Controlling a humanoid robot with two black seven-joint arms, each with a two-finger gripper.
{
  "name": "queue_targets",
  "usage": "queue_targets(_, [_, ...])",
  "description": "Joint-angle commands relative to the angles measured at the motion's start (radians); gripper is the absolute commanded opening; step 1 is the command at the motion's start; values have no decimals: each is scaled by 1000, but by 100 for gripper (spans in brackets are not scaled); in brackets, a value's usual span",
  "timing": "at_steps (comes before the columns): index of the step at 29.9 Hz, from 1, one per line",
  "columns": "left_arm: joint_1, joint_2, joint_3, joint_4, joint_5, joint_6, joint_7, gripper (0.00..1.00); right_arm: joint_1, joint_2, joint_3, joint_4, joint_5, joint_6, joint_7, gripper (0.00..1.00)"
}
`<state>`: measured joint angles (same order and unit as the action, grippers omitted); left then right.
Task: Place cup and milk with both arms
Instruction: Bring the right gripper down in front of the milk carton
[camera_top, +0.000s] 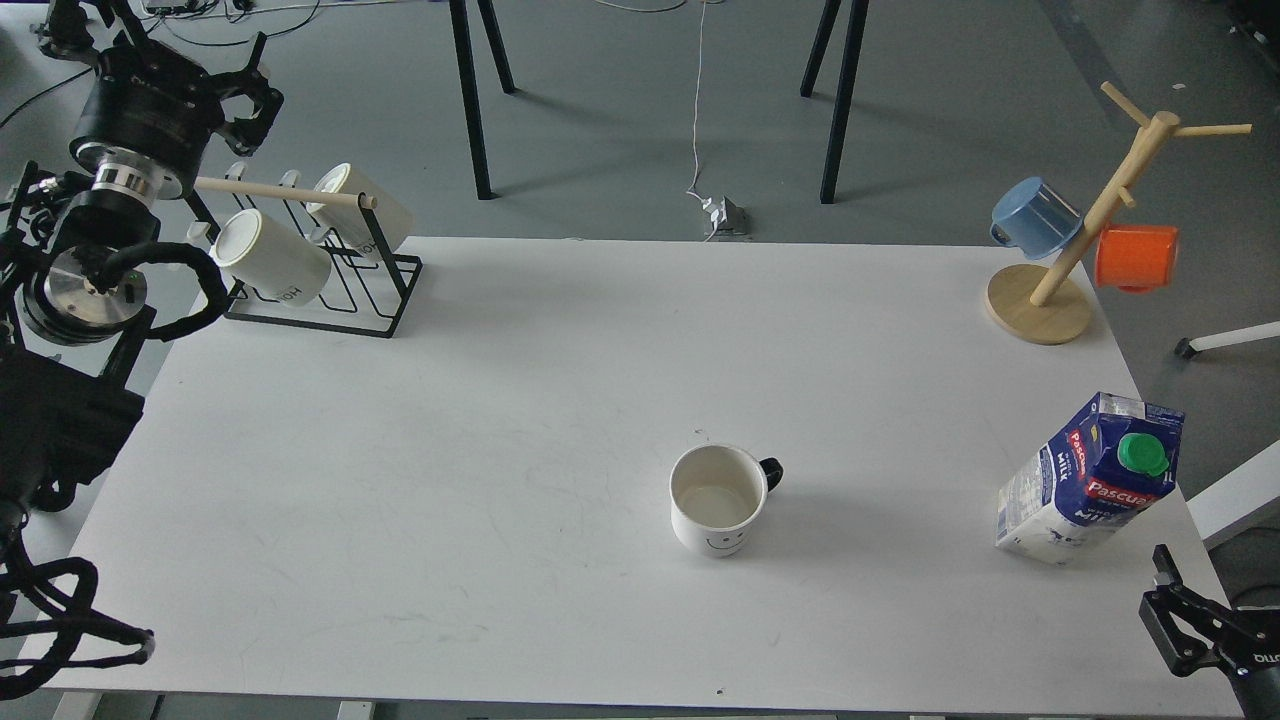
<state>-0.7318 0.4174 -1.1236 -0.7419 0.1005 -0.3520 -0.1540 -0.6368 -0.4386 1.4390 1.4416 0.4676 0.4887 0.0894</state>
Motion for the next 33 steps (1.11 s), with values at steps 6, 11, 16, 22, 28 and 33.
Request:
queue_targets(6, [-3, -2, 10, 26, 2, -15, -10, 100, 58, 44, -69, -13, -29, 0, 1, 99])
queue_targets(11, [-1, 0, 5, 29, -1, -18, -6, 100, 120, 93, -135, -30, -93, 0, 4, 99])
queue_targets(16, [2, 1, 5, 29, -1, -19, -12, 100, 144, 136, -152, -32, -109, 0, 4, 99])
queue_targets(22, [2, 11, 5, 29, -1, -51, -7, 100, 166, 138, -144, -44, -109, 0, 10, 99])
queue_targets(28, [2, 15, 5, 29, -1, -53, -9, 100, 166, 135, -134, -47, -109, 0, 10, 99])
queue_targets(33, [3, 17, 7, 29, -1, -53, -9, 100, 164, 135, -134, -58, -109, 0, 10, 99])
